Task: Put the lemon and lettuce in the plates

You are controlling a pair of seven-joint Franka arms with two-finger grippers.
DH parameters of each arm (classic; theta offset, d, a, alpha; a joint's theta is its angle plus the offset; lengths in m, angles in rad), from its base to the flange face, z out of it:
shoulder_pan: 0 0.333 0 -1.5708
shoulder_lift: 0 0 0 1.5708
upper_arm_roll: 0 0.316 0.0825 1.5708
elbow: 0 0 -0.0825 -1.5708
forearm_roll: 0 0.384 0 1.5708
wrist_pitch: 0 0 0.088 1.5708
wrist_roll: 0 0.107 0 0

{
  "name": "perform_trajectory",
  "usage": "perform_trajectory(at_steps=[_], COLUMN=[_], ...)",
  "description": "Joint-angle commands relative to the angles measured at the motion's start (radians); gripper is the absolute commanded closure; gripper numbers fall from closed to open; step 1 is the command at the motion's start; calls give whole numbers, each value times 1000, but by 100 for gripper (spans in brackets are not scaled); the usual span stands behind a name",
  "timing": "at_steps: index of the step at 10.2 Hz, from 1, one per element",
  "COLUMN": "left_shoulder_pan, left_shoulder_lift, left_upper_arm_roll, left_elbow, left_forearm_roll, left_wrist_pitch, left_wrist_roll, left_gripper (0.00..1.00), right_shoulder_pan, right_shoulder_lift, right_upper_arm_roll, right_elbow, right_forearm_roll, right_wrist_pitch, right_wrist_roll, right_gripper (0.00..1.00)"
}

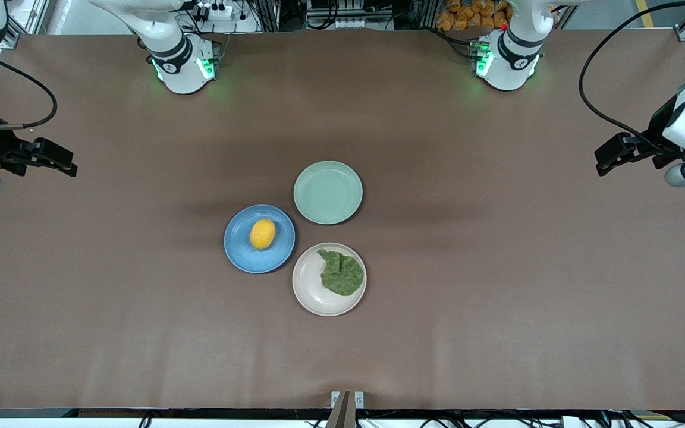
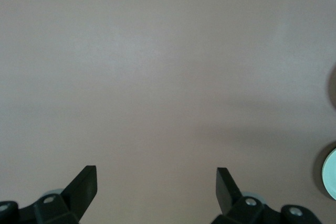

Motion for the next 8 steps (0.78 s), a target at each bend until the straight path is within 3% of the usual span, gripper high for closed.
perform_trajectory(at_steps=[1, 8], left_shoulder_pan=[4, -3], left_shoulder_lift=[-5, -5], left_upper_arm_roll=[-2, -4], left_elbow=[-7, -7], left_forearm_roll=[1, 1], left_wrist_pitch=[11, 11], left_wrist_roll=[23, 22], left_gripper=[0, 0], right_shoulder_pan=[-5, -5], right_shoulder_lift=[-12, -11], right_upper_arm_roll=[4, 4], right_elbow=[-7, -7], right_forearm_roll=[-14, -11], right_wrist_pitch=[-4, -4], right_wrist_roll=[-13, -14], right_gripper=[0, 0])
